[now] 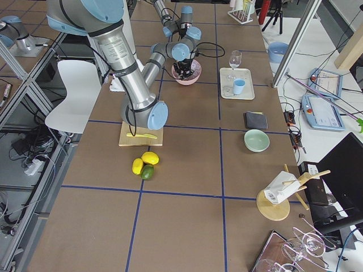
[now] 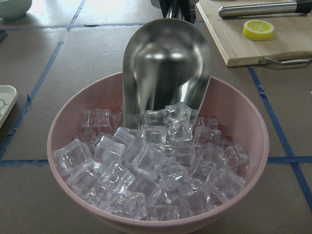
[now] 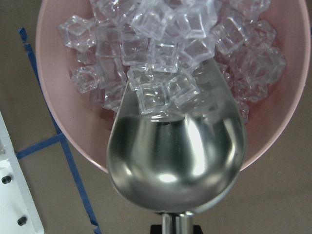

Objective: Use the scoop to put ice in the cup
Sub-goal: 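Drag the scoop through the ice to fill it with the right gripper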

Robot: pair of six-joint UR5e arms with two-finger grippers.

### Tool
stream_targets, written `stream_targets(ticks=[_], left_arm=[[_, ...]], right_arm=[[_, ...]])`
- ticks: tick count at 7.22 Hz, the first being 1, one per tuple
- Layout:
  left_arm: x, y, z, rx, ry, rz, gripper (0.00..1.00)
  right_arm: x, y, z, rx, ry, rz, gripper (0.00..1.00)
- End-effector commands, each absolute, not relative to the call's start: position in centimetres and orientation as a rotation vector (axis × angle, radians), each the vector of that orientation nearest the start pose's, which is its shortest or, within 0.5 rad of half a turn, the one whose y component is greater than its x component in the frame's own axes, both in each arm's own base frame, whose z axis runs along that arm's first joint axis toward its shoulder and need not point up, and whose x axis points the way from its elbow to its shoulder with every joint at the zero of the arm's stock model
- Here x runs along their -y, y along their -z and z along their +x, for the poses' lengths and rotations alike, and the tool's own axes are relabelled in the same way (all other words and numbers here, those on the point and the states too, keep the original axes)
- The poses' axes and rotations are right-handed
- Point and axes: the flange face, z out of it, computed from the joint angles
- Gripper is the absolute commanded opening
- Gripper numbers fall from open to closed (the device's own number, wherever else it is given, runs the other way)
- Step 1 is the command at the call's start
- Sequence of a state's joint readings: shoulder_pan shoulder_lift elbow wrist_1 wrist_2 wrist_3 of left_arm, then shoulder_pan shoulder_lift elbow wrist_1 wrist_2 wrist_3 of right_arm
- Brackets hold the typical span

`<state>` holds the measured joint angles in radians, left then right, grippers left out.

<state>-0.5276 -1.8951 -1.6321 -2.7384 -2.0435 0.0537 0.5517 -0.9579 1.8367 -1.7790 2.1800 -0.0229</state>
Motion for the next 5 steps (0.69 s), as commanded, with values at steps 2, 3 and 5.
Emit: stream_targets(ticks=[2, 3, 5], left_arm=[[37.3, -31.9, 46.5, -1.135, -1.209, 1.256, 1.00], [37.4, -31.8, 46.4, -1.134, -1.208, 1.258, 1.00], [37.5, -31.7, 46.3, -1.134, -1.207, 1.260, 1.00]], right_arm=[[40.3, -20.8, -47.8, 0.957, 1.153, 0.312, 0.00], [40.0, -22.0, -47.7, 1.002, 1.119, 0.338, 0.00], [40.3, -24.1, -48.0, 1.063, 1.070, 0.397, 0.00]])
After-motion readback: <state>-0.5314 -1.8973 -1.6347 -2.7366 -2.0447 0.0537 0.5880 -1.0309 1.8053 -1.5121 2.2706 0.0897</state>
